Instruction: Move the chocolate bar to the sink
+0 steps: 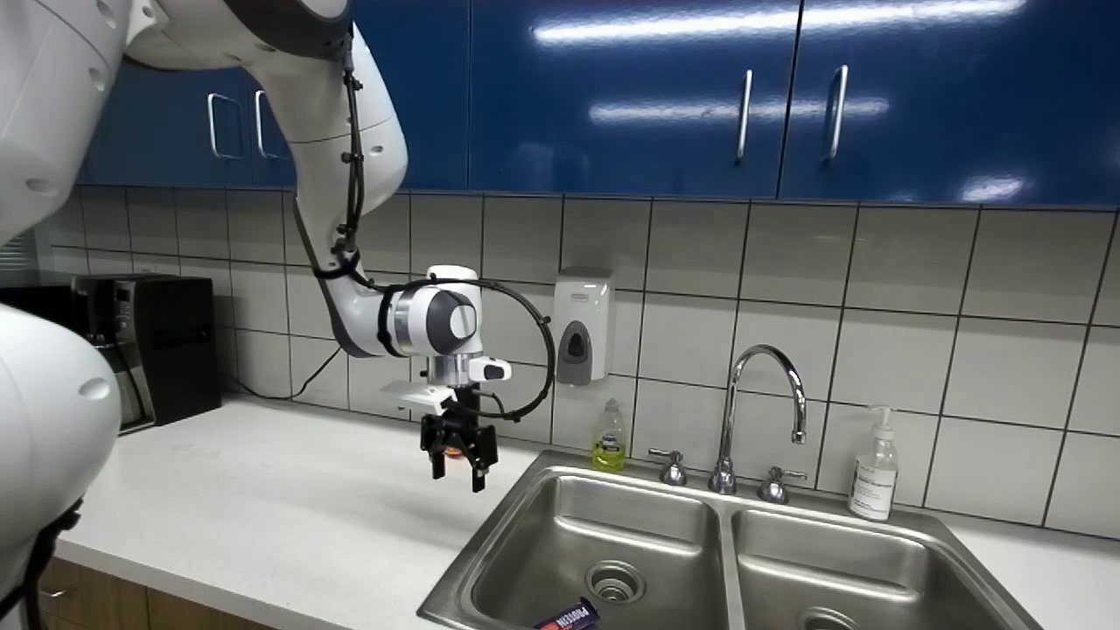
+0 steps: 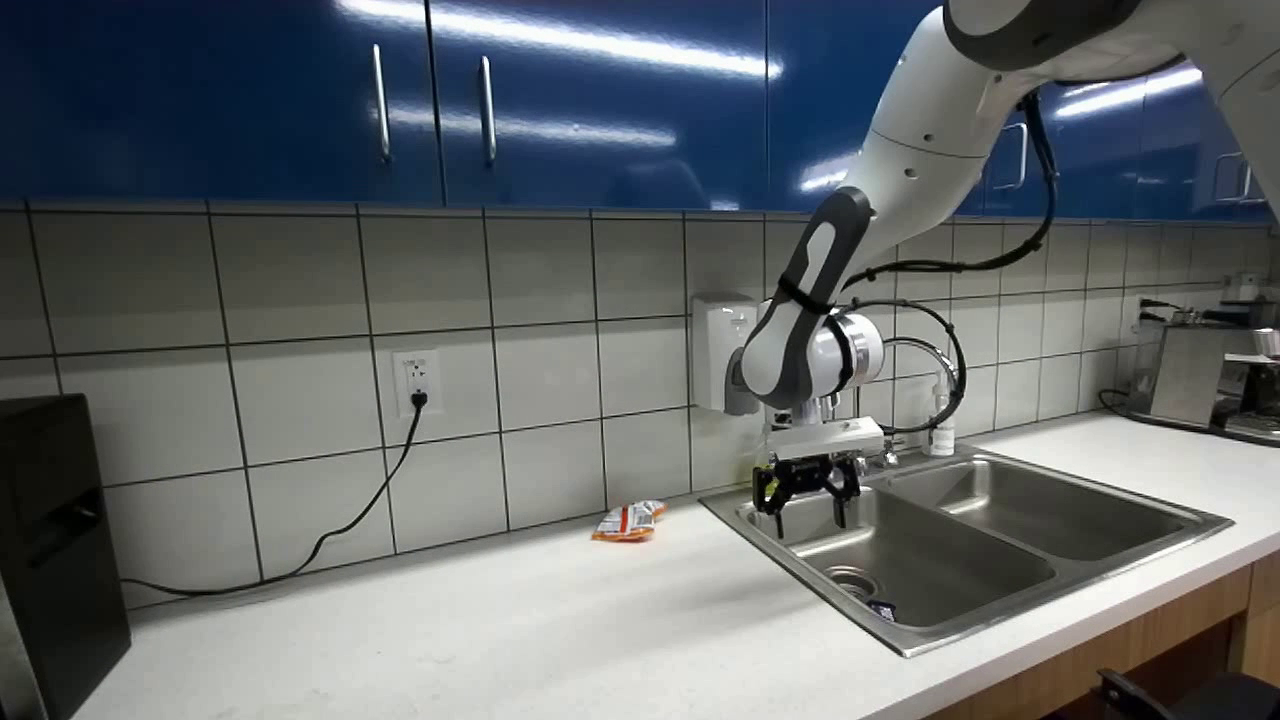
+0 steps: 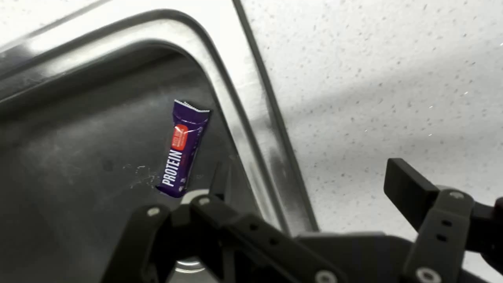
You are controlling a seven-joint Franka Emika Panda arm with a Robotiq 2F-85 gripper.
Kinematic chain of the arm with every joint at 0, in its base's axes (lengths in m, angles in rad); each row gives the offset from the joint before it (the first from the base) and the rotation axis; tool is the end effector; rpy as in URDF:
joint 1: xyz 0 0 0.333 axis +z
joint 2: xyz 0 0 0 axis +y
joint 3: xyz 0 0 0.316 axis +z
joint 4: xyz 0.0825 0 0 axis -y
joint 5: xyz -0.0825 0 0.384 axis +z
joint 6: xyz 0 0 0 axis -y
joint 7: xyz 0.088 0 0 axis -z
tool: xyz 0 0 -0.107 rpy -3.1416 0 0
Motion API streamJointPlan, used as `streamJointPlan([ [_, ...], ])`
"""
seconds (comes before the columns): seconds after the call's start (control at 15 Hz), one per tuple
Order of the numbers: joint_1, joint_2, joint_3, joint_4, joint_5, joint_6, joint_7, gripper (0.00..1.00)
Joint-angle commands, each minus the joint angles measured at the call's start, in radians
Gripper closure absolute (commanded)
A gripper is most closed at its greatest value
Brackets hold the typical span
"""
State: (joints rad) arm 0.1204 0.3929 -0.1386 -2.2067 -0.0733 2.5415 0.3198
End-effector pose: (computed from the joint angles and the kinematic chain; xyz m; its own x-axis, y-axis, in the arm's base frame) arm 0.5480 -0.0106 0.1970 0.9637 -0.2655 -0.0274 -0.2613 -0.9596 0.1046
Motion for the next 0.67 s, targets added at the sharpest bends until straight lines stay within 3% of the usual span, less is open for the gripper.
streamJointPlan([
  [0.0, -0.007, -0.079, 0.061, -0.079, -0.003, 0.012, -0.058, 0.0],
  [0.6, 0.001, -0.159, 0.174, -0.17, 0.008, -0.003, -0.162, 0.0],
])
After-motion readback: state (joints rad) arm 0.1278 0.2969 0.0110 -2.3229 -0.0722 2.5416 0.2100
